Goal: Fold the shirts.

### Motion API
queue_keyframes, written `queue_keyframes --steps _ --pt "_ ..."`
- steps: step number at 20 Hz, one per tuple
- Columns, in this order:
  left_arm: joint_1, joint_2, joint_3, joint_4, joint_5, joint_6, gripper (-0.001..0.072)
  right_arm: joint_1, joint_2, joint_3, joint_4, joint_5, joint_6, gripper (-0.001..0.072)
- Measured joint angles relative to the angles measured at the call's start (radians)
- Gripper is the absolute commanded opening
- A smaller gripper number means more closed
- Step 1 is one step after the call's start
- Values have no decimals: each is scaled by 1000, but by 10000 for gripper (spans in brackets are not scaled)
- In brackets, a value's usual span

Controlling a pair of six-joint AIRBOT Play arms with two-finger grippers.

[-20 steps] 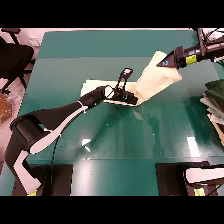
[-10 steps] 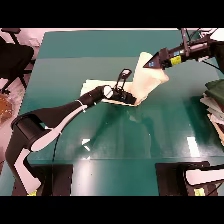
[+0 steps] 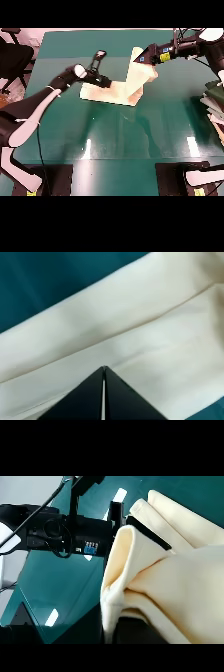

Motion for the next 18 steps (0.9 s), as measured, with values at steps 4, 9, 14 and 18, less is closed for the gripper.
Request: queue_keyframes --steps 4,9,14,18 --pt "112 18 -6 67 -67 6 21 42 -71 126 3 -1 43 16" --pt "199 24 -8 105 -116 9 21 118 -204 277 3 17 99 17" --pt "222 40 -8 123 -142 4 21 194 -309 276 2 -37 123 17" --pt "229 90 -8 138 -142 -3 21 249 -397 304 3 -106 148 16"
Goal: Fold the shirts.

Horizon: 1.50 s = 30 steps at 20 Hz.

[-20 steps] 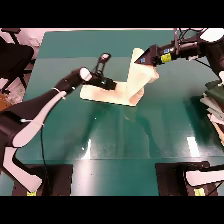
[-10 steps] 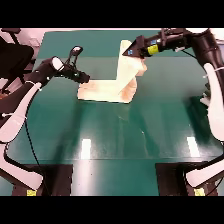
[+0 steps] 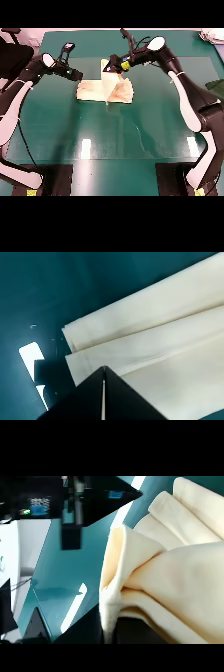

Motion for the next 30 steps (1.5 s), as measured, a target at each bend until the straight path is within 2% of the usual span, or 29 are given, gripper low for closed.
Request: queue_keyframes --steps 12,13,14,15,21,23,25,26,28,30 --pt "0 143 1 26 -21 -10 22 72 -90 11 2 -248 80 22" --pt "0 146 1 25 -26 -14 22 77 -91 11 6 -260 83 78" --pt "0 148 1 25 -34 -18 22 80 -92 11 18 -272 85 281" --pt "0 149 1 25 -40 -21 22 82 -92 11 35 -286 85 332" --pt "0 151 1 23 -82 -31 23 92 -92 11 235 -321 27 339" --pt "0 151 1 24 -92 -32 22 87 -90 11 320 -318 -24 427" --pt "0 151 1 27 -99 -32 22 63 -71 11 349 -295 -61 441" --pt "0 151 1 32 -103 -33 23 44 -55 11 331 -276 -64 478" --pt "0 151 1 47 -108 -33 23 -7 -11 6 209 -191 -3 611" --pt "0 151 1 61 -116 -33 23 -71 52 -32 40 -82 68 627"
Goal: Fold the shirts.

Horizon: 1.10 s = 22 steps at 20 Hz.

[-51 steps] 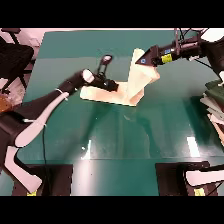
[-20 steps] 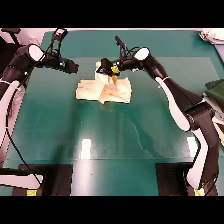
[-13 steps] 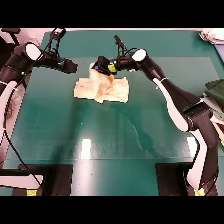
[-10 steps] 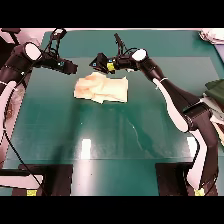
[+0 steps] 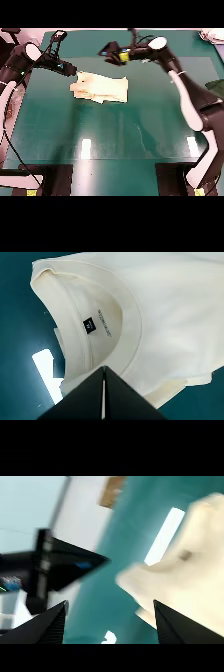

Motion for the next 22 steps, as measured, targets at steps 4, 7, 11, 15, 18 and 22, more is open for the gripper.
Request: queue_keyframes --steps 4,7,11,15,18,22 --pt "0 0 0 13 -8 0 23 -137 136 -189 -205 134 31 627" --pt "0 0 0 15 -11 -1 24 -213 197 -362 -256 128 -11 627" --pt "0 0 0 17 -13 -1 24 -267 180 -524 -193 72 -134 627" --pt "0 1 0 15 -35 -1 24 -252 87 -543 -86 23 -239 628" --pt "0 20 0 -11 -64 0 24 -206 10 -496 -43 21 -286 700" --pt "0 89 0 -35 -90 6 24 -137 -68 -412 -13 29 -314 700"
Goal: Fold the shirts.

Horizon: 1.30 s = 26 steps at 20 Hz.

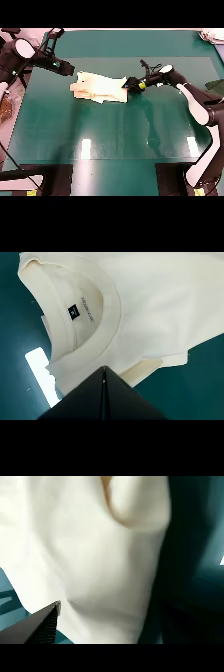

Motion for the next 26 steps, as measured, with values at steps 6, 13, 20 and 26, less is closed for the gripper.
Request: queue_keyframes --steps 6,13,20,26 --pt "0 93 0 -3 -41 24 24 75 -55 76 -12 -36 12 123" --pt "0 165 0 -2 -97 17 24 91 14 91 38 -56 45 17" --pt "0 227 -1 -51 -231 -24 24 -58 214 252 71 -89 201 17" --pt "0 285 -1 -125 -332 -67 24 -356 266 459 80 -53 385 16"
